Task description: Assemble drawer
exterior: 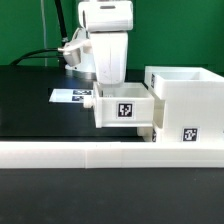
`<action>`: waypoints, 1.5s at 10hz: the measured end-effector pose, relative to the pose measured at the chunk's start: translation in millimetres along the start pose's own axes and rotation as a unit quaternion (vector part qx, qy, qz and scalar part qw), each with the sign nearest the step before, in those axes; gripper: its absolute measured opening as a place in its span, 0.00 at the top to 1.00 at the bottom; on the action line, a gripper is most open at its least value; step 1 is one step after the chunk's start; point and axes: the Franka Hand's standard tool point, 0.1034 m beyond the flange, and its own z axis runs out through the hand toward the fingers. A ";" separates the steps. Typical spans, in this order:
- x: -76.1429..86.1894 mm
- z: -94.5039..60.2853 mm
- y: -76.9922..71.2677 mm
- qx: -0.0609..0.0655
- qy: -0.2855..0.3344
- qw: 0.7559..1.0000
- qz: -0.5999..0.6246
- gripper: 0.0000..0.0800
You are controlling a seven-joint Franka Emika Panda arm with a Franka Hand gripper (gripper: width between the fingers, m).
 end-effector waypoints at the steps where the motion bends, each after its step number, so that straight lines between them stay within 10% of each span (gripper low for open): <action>1: 3.3 -1.0 1.5 -0.001 0.001 1.000 0.000 0.94; 15: 10.2 0.7 1.4 -0.002 0.002 1.000 0.026 0.94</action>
Offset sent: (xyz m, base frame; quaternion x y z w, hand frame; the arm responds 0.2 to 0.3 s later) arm 0.0000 0.0000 0.0000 0.0000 0.0000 0.0000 1.0000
